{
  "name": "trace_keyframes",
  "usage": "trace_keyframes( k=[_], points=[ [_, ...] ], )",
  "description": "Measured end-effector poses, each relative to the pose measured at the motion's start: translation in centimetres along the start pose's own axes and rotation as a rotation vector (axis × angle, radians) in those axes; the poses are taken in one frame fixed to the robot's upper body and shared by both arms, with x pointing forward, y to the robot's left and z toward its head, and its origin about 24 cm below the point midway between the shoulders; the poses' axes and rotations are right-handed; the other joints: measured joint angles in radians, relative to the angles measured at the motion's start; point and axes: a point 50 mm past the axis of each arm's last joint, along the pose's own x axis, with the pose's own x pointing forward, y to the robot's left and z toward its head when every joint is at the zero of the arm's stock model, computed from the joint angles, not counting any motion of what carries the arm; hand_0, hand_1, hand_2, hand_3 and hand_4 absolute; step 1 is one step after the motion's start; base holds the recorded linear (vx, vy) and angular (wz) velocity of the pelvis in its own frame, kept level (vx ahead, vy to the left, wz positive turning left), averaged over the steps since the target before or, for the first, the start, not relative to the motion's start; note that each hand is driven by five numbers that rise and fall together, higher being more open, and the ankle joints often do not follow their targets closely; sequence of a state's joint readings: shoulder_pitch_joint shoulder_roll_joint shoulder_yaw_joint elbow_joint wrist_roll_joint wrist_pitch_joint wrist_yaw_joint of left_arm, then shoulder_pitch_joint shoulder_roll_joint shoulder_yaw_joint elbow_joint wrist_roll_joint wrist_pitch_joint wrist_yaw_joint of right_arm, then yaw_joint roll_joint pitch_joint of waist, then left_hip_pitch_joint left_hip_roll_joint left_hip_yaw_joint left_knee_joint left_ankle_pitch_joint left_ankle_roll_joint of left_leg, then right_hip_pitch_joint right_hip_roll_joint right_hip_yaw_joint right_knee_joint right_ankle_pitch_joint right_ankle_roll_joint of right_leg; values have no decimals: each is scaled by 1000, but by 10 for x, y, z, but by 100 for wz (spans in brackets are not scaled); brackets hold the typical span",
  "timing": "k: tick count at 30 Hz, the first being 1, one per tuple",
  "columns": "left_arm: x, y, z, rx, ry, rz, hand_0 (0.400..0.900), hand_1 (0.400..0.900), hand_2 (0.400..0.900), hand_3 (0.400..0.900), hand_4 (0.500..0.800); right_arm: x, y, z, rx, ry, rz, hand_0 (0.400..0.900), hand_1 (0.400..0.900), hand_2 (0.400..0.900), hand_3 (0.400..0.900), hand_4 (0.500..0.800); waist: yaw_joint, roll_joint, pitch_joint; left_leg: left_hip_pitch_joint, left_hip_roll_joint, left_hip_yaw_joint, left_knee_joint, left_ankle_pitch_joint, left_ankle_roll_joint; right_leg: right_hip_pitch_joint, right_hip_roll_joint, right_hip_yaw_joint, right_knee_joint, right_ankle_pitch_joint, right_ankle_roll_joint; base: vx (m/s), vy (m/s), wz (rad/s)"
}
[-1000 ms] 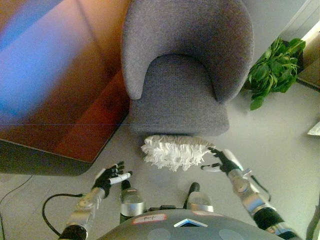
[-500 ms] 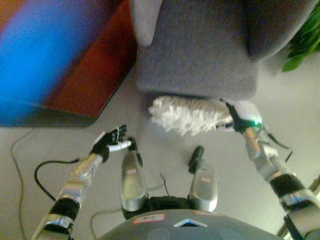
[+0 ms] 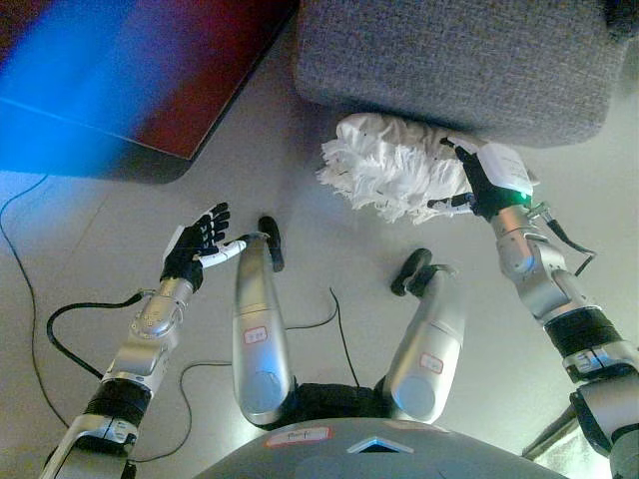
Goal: Pick up the pillow and put it on the sofa.
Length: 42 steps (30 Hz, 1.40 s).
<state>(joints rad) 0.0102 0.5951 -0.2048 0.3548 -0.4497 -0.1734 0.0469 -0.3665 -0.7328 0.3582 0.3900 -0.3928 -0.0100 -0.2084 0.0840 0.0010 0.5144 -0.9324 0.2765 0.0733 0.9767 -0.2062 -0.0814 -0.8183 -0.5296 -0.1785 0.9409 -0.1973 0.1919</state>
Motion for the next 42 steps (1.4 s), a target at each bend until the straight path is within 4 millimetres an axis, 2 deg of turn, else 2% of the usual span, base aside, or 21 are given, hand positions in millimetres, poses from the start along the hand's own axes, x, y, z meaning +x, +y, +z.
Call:
trace_keyframes(
  k=[3,9,12,14,18,23,27,28,33,42],
  points=[
    [-4,5,-3,-46,0,32,900,900,900,900,800,4,-6,2,10,-7,-28,900,900,900,900,800,5,4,4,-71,5,-9,104,-32,3,-84,-25,38,122,-46,3,-51,55,8],
    [-19,15,-19,-146,42,84,900,900,900,900,800,12,-21,8,-15,-29,-87,900,900,900,900,800,6,22,8,-201,22,-43,274,-79,-3,-231,-41,114,320,-121,-1,-46,54,8],
    [-19,19,-13,-174,-5,100,900,900,900,900,800,18,-30,10,-46,-34,-104,900,900,900,900,800,7,36,7,-265,24,-73,347,-94,-8,-292,-42,136,405,-157,1,-13,50,13],
    [-19,20,-12,-180,-9,100,900,900,900,900,800,24,-36,9,-51,-12,-117,900,900,900,900,800,12,44,7,-297,21,-74,394,-104,-9,-331,-52,167,462,-179,1,-10,47,15],
    [-19,20,-13,-196,-9,102,900,900,900,900,800,35,-43,8,-87,24,-96,900,900,900,900,800,9,53,8,-311,21,-86,417,-107,-10,-347,-61,177,504,-200,1,9,33,13],
    [-23,20,-18,-196,9,93,900,900,900,900,800,48,-56,6,-124,85,-67,900,900,900,900,800,38,56,8,-318,17,-106,440,-113,-23,-354,-63,181,549,-229,-7,32,25,12],
    [-28,20,-27,-194,45,81,900,900,900,900,800,57,-64,3,-141,174,39,900,900,900,900,800,58,60,8,-317,6,-119,463,-120,-35,-349,-75,184,592,-262,-11,36,13,11],
    [-31,20,-30,-193,57,75,900,900,900,900,800,59,-66,4,-130,202,80,400,400,400,400,500,66,63,8,-316,1,-123,469,-123,-40,-346,-77,186,604,-273,-7,18,6,5],
    [-36,17,-36,-198,80,50,900,900,900,900,800,65,-72,0,-59,288,173,400,400,400,400,500,86,69,7,-306,-1,-133,476,-128,-49,-336,-78,185,619,-288,-11,37,10,5],
    [-38,11,-41,-215,92,34,900,900,900,900,800,64,-60,-6,61,350,232,400,400,400,400,500,91,86,7,-283,0,-142,478,-130,-53,-304,-80,177,623,-297,-8,30,5,0]
  ],
)
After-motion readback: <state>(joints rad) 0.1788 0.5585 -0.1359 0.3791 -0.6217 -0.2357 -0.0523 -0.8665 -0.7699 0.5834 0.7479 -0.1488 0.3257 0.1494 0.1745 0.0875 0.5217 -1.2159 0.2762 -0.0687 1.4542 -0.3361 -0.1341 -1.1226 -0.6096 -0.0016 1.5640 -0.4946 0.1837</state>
